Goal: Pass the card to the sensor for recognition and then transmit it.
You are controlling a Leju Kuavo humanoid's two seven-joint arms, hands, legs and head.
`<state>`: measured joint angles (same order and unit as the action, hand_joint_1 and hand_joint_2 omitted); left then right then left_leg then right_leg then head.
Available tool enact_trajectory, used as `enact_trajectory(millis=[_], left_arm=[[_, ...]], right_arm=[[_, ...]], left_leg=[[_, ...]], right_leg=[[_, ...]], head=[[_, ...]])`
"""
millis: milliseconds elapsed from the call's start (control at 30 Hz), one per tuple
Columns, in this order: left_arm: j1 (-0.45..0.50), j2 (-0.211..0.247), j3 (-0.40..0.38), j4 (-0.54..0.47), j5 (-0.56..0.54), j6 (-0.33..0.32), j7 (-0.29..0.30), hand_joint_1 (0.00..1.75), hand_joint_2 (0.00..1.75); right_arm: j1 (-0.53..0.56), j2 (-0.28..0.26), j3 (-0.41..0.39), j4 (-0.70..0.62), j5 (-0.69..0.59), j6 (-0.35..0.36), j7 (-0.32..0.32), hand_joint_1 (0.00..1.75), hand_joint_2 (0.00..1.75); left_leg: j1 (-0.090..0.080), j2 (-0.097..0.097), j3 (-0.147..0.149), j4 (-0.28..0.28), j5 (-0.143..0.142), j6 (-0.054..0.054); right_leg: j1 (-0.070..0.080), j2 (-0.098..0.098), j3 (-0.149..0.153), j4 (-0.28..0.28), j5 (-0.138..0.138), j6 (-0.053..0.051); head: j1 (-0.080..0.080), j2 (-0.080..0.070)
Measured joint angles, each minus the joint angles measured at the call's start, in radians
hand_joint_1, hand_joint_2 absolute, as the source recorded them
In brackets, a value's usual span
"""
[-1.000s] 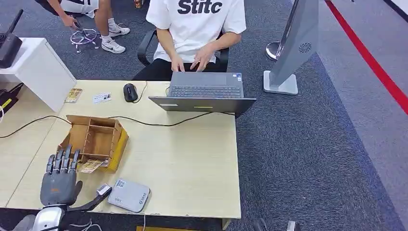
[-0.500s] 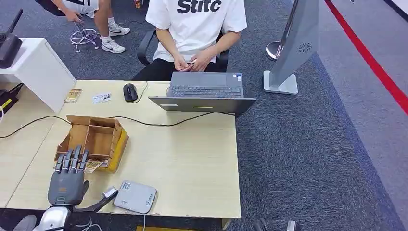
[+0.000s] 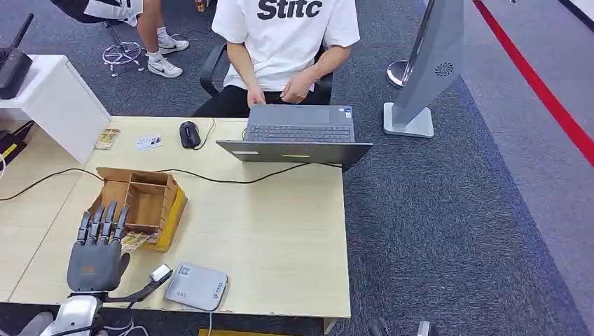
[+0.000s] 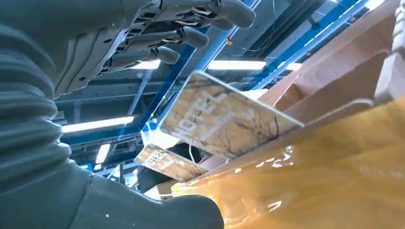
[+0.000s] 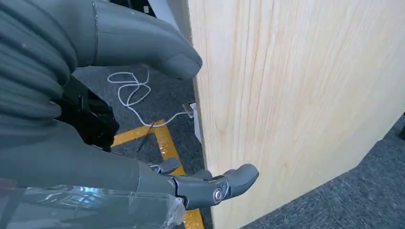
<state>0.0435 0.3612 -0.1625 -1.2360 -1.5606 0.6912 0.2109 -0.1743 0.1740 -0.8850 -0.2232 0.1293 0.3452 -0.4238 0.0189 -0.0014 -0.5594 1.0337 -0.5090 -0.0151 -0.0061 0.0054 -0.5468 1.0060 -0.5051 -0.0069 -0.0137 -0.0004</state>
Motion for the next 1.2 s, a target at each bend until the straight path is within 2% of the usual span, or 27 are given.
enact_trajectory(millis=[167,267,300,333,433,567,867,1000,1133,1200], left_arm=[[0.004,-0.002,0.000,-0.017,0.000,0.000,-0.021,0.00,1.75],[0.005,-0.018,0.013,-0.021,0.000,0.000,-0.085,0.02,1.75],[0.005,-0.027,0.022,-0.021,0.000,0.000,-0.108,0.44,1.75],[0.006,-0.036,0.035,-0.021,0.000,0.000,-0.127,1.75,1.75],[0.006,-0.056,0.064,-0.021,0.000,0.000,-0.152,1.75,1.75],[0.007,-0.097,0.114,-0.021,0.000,0.000,-0.237,1.75,1.75],[0.008,-0.138,0.162,-0.024,0.000,0.000,-0.259,1.75,1.75],[0.009,-0.162,0.205,-0.064,0.000,-0.002,-0.308,1.75,1.75],[0.002,-0.204,0.267,-0.148,0.008,-0.014,-0.405,1.75,1.75],[-0.011,-0.217,0.300,-0.188,0.011,-0.029,-0.420,1.75,1.75]], right_arm=[[0.000,0.000,0.000,0.000,0.000,0.001,0.000,0.00,1.75],[0.000,0.000,0.000,0.000,0.000,0.001,0.000,0.00,1.75],[0.000,0.000,0.000,0.000,0.000,0.001,0.000,0.00,1.75],[0.000,0.000,0.000,0.000,0.000,0.001,0.000,0.00,1.75],[0.000,0.000,0.000,0.000,0.000,0.002,-0.001,0.00,1.75],[0.000,0.000,0.000,0.000,-0.005,0.002,-0.002,0.00,1.75],[0.000,0.000,0.000,0.000,-0.010,0.006,-0.005,0.00,1.75],[0.000,0.000,0.000,0.000,-0.009,0.006,-0.005,0.00,1.75],[0.000,0.000,0.000,0.000,-0.006,0.006,-0.005,0.00,1.75],[0.000,0.000,0.000,0.000,-0.006,0.006,-0.004,0.00,1.75]], left_leg=[[0.000,0.000,0.000,0.000,0.000,0.000],[0.000,0.000,0.000,0.000,0.000,0.000],[0.000,0.000,0.000,0.000,0.000,0.000],[0.000,0.000,0.000,0.000,0.000,0.000],[0.000,0.000,0.000,0.000,0.000,0.000],[0.000,0.000,0.000,0.000,0.000,0.000],[0.000,0.000,0.000,0.000,0.000,0.000],[0.000,0.000,0.000,0.000,0.000,0.000],[0.000,0.000,0.000,0.000,0.000,0.000],[0.000,0.000,0.000,0.000,0.000,0.000]], right_leg=[[0.000,0.000,0.000,0.000,0.000,0.000],[0.000,0.000,0.000,0.000,0.000,0.000],[0.000,0.000,0.000,0.000,0.000,0.000],[0.000,0.000,0.000,0.000,0.000,0.000],[0.000,0.000,0.000,0.000,0.000,0.000],[0.000,0.000,0.000,0.000,0.000,0.000],[0.000,0.000,0.000,0.000,0.000,0.000],[0.000,0.000,0.000,0.000,0.000,0.000],[0.000,0.000,0.000,0.000,0.000,0.000],[0.000,0.000,0.000,0.000,0.000,0.000]], head=[[0.000,0.000],[0.000,0.000],[0.000,0.000],[0.000,0.000],[0.000,0.000],[0.000,0.000],[0.000,0.000],[0.000,0.000],[0.000,0.000],[0.000,0.000]])
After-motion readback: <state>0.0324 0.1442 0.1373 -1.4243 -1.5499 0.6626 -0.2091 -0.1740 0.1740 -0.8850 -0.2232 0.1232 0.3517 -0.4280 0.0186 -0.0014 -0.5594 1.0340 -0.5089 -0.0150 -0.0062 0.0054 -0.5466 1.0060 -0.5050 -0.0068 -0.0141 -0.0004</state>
